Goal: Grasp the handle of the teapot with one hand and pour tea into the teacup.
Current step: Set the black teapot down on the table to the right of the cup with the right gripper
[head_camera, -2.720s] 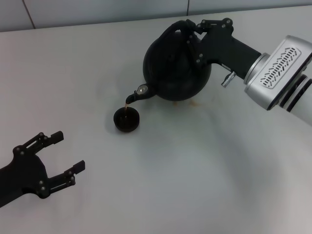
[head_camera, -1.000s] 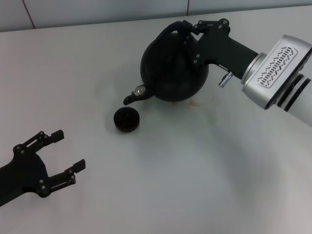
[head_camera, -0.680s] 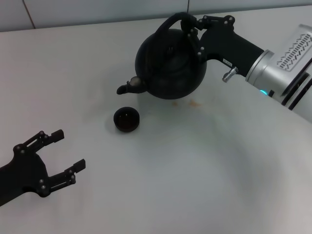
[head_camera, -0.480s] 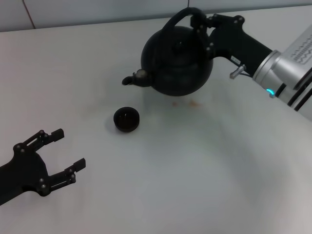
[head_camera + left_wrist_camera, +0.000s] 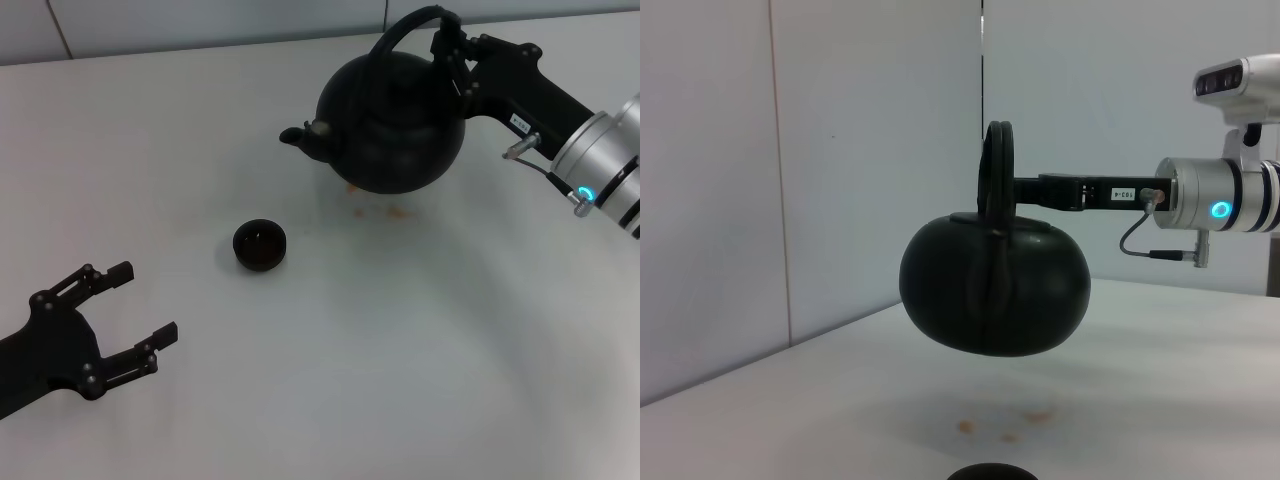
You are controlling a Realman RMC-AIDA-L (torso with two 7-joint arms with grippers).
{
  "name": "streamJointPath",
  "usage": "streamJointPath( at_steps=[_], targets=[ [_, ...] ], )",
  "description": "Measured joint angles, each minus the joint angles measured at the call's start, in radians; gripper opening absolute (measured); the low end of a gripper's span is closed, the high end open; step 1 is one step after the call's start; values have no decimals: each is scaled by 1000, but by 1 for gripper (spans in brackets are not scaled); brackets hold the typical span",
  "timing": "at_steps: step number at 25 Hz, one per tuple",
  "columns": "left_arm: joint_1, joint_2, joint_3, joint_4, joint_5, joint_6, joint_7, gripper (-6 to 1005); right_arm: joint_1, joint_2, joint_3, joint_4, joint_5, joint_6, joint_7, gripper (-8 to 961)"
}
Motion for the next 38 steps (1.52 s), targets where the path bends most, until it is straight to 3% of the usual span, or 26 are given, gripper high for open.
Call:
streamJointPath(
  at_steps=[7, 38],
  targets=[
    [-4, 0, 0, -3, 0, 0, 3, 859, -16, -1, -3, -18, -1, 21, 85, 88],
    [-15, -2, -2, -3, -1, -2, 3, 859, -40, -1, -57, -56, -12, 116, 79, 137]
  ],
)
